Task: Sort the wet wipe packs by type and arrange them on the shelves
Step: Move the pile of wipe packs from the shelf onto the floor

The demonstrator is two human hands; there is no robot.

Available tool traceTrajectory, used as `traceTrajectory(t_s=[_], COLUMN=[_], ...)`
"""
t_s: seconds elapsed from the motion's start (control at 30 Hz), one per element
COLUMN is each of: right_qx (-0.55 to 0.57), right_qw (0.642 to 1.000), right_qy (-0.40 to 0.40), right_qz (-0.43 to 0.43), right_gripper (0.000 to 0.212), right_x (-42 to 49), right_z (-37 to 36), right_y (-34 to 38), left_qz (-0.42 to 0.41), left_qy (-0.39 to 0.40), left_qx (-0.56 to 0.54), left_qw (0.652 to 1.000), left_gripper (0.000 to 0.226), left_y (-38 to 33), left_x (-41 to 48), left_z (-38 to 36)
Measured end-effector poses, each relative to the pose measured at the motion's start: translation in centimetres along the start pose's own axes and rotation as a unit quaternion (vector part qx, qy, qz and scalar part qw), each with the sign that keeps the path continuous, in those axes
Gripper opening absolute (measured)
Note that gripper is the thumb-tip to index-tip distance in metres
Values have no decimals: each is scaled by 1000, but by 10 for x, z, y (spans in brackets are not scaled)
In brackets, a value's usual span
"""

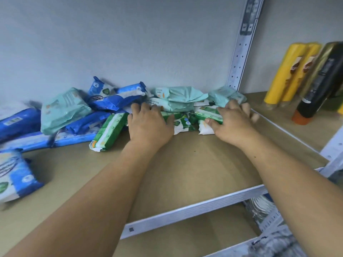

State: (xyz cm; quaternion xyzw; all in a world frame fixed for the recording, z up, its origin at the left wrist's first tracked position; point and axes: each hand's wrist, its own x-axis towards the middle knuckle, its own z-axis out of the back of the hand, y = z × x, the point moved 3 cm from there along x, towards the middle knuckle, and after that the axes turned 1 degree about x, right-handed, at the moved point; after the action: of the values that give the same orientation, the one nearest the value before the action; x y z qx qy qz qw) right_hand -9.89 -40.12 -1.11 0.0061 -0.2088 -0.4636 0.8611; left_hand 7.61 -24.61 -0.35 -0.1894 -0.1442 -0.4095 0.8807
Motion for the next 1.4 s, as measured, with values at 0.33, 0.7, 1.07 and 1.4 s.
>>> traceTrajectory(t_s=[0.33,0.7,1.07,1.4], right_qx=[45,83,141,32], right_qw=[996,994,945,860], right_qy=[14,-36,172,435], right_qz=[-74,-55,-242,-266], right_gripper=[55,61,44,19], right_x=[-23,-160,-364,-461], right_z=[20,116,31,-88], right_y=[7,37,2,-27], left_qz=[8,15,122,217], left_qy=[82,-25,141,387], left_qx=[-73,-234,-266,-178], left_qw=[994,972,946,878], left_gripper=[67,51,46,68], left_y=[16,23,23,59], left_x=[4,-141,-354,-479], left_z=[3,94,17,-105])
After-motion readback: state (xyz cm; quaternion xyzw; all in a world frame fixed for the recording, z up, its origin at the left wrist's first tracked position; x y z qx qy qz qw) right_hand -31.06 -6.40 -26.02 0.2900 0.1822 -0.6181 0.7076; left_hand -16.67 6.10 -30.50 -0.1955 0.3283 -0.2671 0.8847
